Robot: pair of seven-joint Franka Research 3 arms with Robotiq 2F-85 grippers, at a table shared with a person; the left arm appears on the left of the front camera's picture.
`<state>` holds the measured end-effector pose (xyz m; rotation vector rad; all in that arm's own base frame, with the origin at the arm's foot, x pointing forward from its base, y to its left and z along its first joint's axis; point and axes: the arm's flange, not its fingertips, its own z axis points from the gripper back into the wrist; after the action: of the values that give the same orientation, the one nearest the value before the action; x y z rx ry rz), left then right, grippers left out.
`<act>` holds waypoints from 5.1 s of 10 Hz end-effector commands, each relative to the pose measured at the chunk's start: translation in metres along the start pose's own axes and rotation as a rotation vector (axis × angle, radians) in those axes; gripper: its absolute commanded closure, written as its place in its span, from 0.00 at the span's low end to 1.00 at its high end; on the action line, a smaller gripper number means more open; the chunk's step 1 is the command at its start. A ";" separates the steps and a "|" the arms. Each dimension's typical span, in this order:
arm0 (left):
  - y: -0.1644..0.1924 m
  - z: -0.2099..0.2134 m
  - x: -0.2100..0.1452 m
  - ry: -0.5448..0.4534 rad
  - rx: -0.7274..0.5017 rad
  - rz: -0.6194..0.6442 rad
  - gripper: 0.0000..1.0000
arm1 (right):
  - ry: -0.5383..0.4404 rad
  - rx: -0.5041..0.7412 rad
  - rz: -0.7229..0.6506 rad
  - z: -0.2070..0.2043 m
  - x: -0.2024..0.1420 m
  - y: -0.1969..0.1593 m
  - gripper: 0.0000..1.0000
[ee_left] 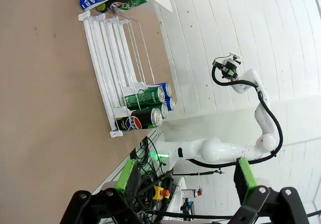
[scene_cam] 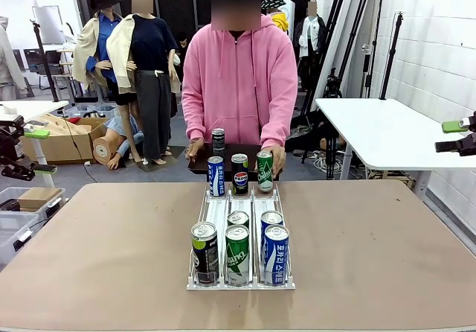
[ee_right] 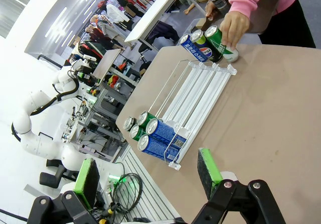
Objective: Retrieve and hand over the desired beverage to the person.
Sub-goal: Pick up another can of the same type that the person held from the Automatic Can Dispenser.
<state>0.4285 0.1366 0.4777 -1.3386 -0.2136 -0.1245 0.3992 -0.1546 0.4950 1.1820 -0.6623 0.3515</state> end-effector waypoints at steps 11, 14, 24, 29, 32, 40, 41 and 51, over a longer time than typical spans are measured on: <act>-0.002 0.000 -0.003 -0.008 0.002 -0.003 0.00 | -0.003 0.010 0.004 -0.001 0.000 0.000 0.00; -0.002 0.000 -0.003 -0.008 0.002 -0.003 0.00 | -0.003 0.010 0.004 -0.001 0.000 0.000 0.00; -0.002 0.000 -0.003 -0.008 0.002 -0.003 0.00 | 0.130 -0.043 0.086 -0.056 0.002 0.061 0.00; -0.002 0.000 -0.003 -0.008 0.002 -0.003 0.00 | 0.309 -0.097 0.177 -0.130 -0.016 0.103 0.00; -0.002 0.000 -0.003 -0.008 0.002 -0.003 0.00 | 0.399 -0.115 0.258 -0.174 -0.027 0.130 0.00; -0.002 0.000 -0.003 -0.008 0.002 -0.003 0.00 | 0.657 -0.318 0.327 -0.283 0.004 0.184 0.00; -0.002 0.000 -0.003 -0.008 0.002 -0.003 0.00 | 0.686 -0.334 0.337 -0.293 0.004 0.190 0.00; -0.002 0.000 -0.003 -0.008 0.002 -0.003 0.00 | 0.774 -0.675 0.410 -0.420 -0.066 0.224 0.00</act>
<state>0.4282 0.1360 0.4780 -1.3382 -0.2135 -0.1255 0.3433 0.3143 0.5366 0.2486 -0.2724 0.8628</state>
